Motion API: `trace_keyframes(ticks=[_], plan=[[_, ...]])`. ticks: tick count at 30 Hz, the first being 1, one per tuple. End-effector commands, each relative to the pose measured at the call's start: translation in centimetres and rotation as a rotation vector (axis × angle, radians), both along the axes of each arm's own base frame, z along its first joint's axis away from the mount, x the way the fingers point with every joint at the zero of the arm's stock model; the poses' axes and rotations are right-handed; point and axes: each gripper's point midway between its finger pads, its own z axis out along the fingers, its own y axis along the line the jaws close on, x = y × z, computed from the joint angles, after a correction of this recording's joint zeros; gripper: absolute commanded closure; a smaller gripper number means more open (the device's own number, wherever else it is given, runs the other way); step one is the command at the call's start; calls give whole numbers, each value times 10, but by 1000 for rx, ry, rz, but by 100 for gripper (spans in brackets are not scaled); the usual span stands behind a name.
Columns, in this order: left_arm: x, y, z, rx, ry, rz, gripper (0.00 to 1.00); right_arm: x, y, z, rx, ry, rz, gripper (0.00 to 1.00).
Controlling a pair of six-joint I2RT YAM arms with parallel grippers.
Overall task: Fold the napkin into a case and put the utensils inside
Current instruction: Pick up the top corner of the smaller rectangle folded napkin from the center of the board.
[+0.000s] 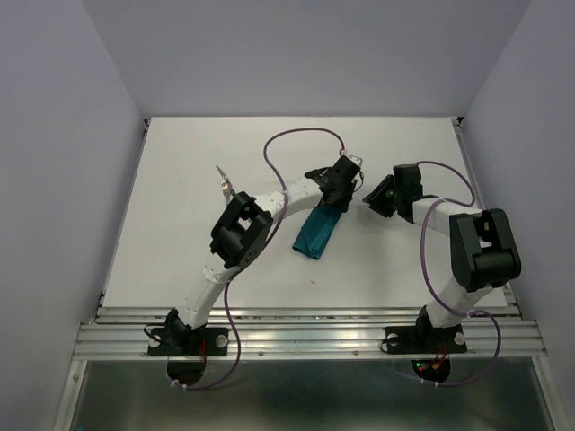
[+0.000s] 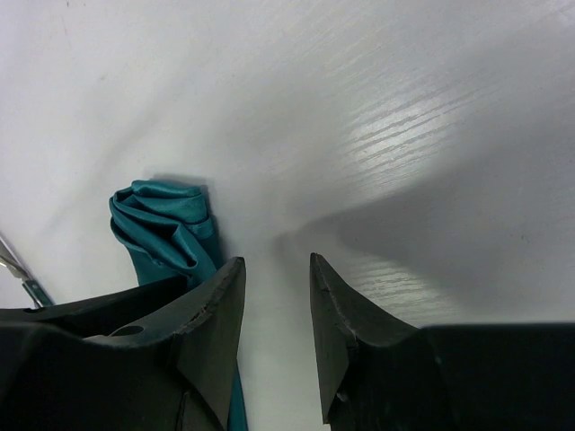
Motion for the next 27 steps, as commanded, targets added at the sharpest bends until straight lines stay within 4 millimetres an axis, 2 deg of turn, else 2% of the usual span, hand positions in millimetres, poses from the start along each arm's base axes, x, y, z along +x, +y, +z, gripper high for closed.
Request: trace_keyframes(ticks=[1,2,4,5,8,11,12,13,15,16,17,25,27], plan=[[7,-5,17,-7,-41,-2,63,5,-2,13,-1,-55,6,59],[7,-5,18,-8,-42,-2,72,5,-3,13,-2,-57,4,59],[6,-5,19,-11,-40,-3,81,4,-3,13,-3,-54,4,59],[6,-4,20,-11,-40,-3,89,5,-3,13,-1,-55,3,60],[4,-5,27,-20,-38,-10,100,5,-2,14,1,-57,8,60],[-2,-8,34,-55,-14,-35,100,5,0,14,2,-59,26,60],[0,-7,42,-77,-13,-36,100,6,3,14,6,-60,47,60],[-9,-7,38,-99,26,-61,100,5,5,12,0,-57,67,60],[-9,-9,54,-166,19,-74,100,8,10,16,9,-69,111,59],[-11,-6,53,-198,42,-83,100,8,12,15,2,-71,134,59],[-11,-6,61,-222,44,-90,100,10,16,18,11,-78,157,59],[-15,-2,65,-300,112,-138,100,2,22,17,24,-75,217,58],[-14,-2,63,-300,117,-137,96,0,21,16,14,-73,217,58]])
